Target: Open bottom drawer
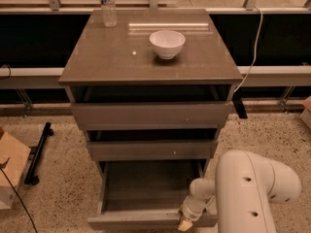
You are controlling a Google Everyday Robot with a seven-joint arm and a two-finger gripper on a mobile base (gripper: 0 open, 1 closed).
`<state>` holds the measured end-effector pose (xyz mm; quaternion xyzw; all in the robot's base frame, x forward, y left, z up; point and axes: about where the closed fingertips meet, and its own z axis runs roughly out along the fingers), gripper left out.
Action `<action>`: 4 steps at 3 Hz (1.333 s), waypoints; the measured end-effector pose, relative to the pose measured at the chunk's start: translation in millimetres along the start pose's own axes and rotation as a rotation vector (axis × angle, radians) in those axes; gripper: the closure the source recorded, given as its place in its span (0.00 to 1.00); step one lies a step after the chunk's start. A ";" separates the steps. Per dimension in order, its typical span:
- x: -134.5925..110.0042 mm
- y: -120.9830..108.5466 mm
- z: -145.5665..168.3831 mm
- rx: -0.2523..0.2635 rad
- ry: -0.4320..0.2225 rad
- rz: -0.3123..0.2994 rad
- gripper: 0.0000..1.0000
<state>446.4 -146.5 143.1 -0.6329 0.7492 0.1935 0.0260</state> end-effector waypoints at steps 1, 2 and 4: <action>-0.5 0.5 -1.4 0.000 0.000 0.000 0.62; -0.4 1.1 -0.8 -0.001 0.000 0.000 0.33; -0.3 3.9 2.1 -0.008 0.000 0.000 0.00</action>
Offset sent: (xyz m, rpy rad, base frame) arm -0.0001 0.0000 0.0015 0.0001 0.0002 0.0001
